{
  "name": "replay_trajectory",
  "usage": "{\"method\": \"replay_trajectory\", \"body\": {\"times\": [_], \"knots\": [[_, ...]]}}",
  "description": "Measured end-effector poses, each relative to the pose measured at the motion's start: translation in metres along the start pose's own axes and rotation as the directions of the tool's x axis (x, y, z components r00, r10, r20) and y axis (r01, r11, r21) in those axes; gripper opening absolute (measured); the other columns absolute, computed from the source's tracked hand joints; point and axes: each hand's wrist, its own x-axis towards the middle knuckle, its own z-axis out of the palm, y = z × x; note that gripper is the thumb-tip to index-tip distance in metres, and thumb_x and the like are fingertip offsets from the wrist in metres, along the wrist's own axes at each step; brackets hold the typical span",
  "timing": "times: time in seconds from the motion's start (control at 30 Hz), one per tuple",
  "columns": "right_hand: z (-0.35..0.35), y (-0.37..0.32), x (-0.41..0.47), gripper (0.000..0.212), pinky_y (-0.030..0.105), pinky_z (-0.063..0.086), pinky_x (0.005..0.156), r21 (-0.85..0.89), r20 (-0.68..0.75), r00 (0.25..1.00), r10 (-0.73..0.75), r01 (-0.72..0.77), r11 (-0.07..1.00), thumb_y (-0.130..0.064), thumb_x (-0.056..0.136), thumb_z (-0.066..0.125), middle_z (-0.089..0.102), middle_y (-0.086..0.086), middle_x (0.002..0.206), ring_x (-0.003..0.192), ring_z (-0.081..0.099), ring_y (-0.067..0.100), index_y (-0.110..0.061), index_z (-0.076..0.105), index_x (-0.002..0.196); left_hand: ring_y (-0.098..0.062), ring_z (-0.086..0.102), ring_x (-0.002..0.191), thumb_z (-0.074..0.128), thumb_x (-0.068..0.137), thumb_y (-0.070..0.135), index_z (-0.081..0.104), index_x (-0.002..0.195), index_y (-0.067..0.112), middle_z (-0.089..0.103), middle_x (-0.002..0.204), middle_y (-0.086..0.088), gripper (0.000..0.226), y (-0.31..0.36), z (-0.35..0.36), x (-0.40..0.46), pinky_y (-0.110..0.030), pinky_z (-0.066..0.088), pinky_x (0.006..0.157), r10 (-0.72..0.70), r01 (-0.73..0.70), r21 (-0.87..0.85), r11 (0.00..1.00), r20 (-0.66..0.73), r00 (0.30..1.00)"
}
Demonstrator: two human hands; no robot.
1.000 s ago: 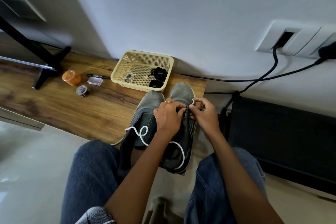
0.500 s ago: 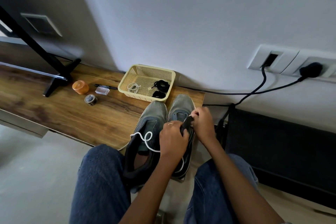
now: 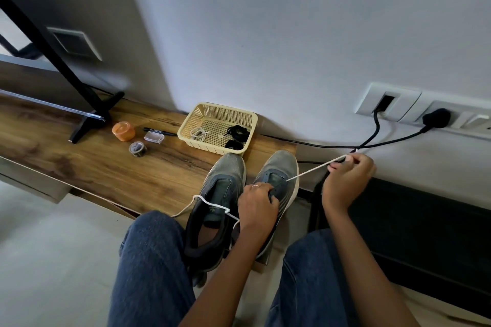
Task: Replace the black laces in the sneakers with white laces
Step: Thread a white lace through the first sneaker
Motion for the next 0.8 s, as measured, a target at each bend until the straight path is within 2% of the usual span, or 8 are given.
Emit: {"method": "replay_trajectory", "body": {"times": [0.07, 0.13, 0.23, 0.3, 0.5, 0.6, 0.7, 0.8], "knots": [[-0.004, 0.001, -0.005, 0.016, 0.014, 0.047, 0.060, -0.049, 0.032, 0.999, 0.025, -0.024, 0.999, -0.002, 0.097, 0.042, 0.049, 0.019, 0.116, 0.073, 0.061, 0.028, 0.003, 0.054, 0.104, -0.021, 0.049, 0.117, 0.053, 0.091, 0.019, 0.062, 0.123, 0.014, 0.063, 0.120, -0.005, 0.033, -0.001, -0.001, 0.001, -0.035, 0.042, 0.095, -0.002, 0.002, 0.007, 1.000, -0.005, 1.000], [-0.008, 0.004, -0.003, 0.015, 0.009, 0.034, 0.061, -0.234, 0.191, 0.977, 0.094, -0.048, 0.971, -0.003, 0.094, 0.045, 0.051, 0.019, 0.116, 0.085, 0.057, 0.026, 0.002, 0.058, 0.100, -0.021, 0.048, 0.118, 0.051, 0.094, 0.023, 0.061, 0.123, 0.015, 0.063, 0.121, -0.005, 0.032, -0.002, -0.003, 0.003, -0.035, 0.042, 0.094, -0.003, 0.003, 0.017, 1.000, -0.010, 1.000], [-0.009, 0.011, -0.001, 0.016, 0.028, 0.042, 0.082, -0.486, 0.468, 0.862, 0.194, 0.067, 0.872, -0.006, 0.087, 0.051, 0.047, 0.014, 0.117, 0.105, 0.050, 0.030, -0.010, 0.063, 0.097, -0.021, 0.047, 0.117, 0.042, 0.100, 0.028, 0.062, 0.118, 0.014, 0.062, 0.121, -0.005, 0.031, -0.004, -0.007, 0.003, -0.035, 0.041, 0.093, -0.004, 0.004, -0.028, 1.000, 0.008, 1.000], [-0.007, 0.010, -0.005, 0.021, 0.039, 0.038, 0.092, -0.551, 0.558, 0.804, 0.207, 0.173, 0.816, -0.009, 0.086, 0.053, 0.046, 0.010, 0.122, 0.116, 0.042, 0.031, -0.015, 0.064, 0.103, -0.019, 0.045, 0.119, 0.040, 0.101, 0.028, 0.061, 0.121, 0.015, 0.059, 0.126, -0.003, 0.032, -0.007, -0.009, 0.004, -0.033, 0.039, 0.095, 0.009, -0.007, -0.071, 0.997, 0.022, 1.000], [0.016, 0.007, -0.028, 0.027, 0.042, 0.030, 0.096, -0.543, 0.730, 0.675, 0.104, 0.481, 0.688, -0.036, 0.090, 0.057, 0.048, -0.001, 0.123, 0.121, 0.034, 0.023, -0.023, 0.065, 0.111, -0.021, 0.036, 0.136, 0.041, 0.101, 0.024, 0.041, 0.143, 0.010, 0.038, 0.149, -0.007, 0.045, -0.015, -0.018, 0.013, -0.034, 0.030, 0.110, 0.006, 0.009, -0.109, 0.994, 0.138, 0.990], [0.026, 0.013, -0.035, 0.024, 0.038, 0.033, 0.091, -0.547, 0.770, 0.629, 0.109, 0.562, 0.621, -0.035, 0.093, 0.054, 0.056, -0.001, 0.114, 0.116, 0.041, 0.023, -0.021, 0.068, 0.106, -0.029, 0.043, 0.131, 0.044, 0.099, 0.018, 0.043, 0.140, 0.009, 0.045, 0.142, -0.012, 0.042, -0.018, -0.025, 0.021, -0.039, 0.035, 0.108, -0.017, 0.033, -0.061, 0.998, 0.257, 0.966], [0.032, 0.020, -0.037, 0.017, 0.032, 0.041, 0.072, -0.494, 0.758, 0.650, 0.056, 0.516, 0.700, -0.024, 0.092, 0.057, 0.064, 0.002, 0.091, 0.093, 0.056, 0.022, -0.013, 0.069, 0.085, -0.035, 0.050, 0.120, 0.047, 0.095, 0.009, 0.047, 0.129, 0.004, 0.052, 0.131, -0.017, 0.034, -0.018, -0.031, 0.024, -0.044, 0.042, 0.099, -0.063, 0.038, 0.081, 0.996, 0.323, 0.944], [0.032, 0.025, -0.036, 0.021, 0.029, 0.033, 0.054, -0.475, 0.746, 0.662, 0.073, 0.452, 0.755, -0.014, 0.092, 0.052, 0.057, 0.005, 0.081, 0.075, 0.055, 0.022, -0.009, 0.058, 0.073, -0.038, 0.055, 0.114, 0.047, 0.094, 0.005, 0.050, 0.126, 0.004, 0.058, 0.123, -0.021, 0.032, -0.016, -0.033, 0.025, -0.045, 0.046, 0.093, -0.120, 0.077, 0.153, 0.985, 0.301, 0.946]]}}
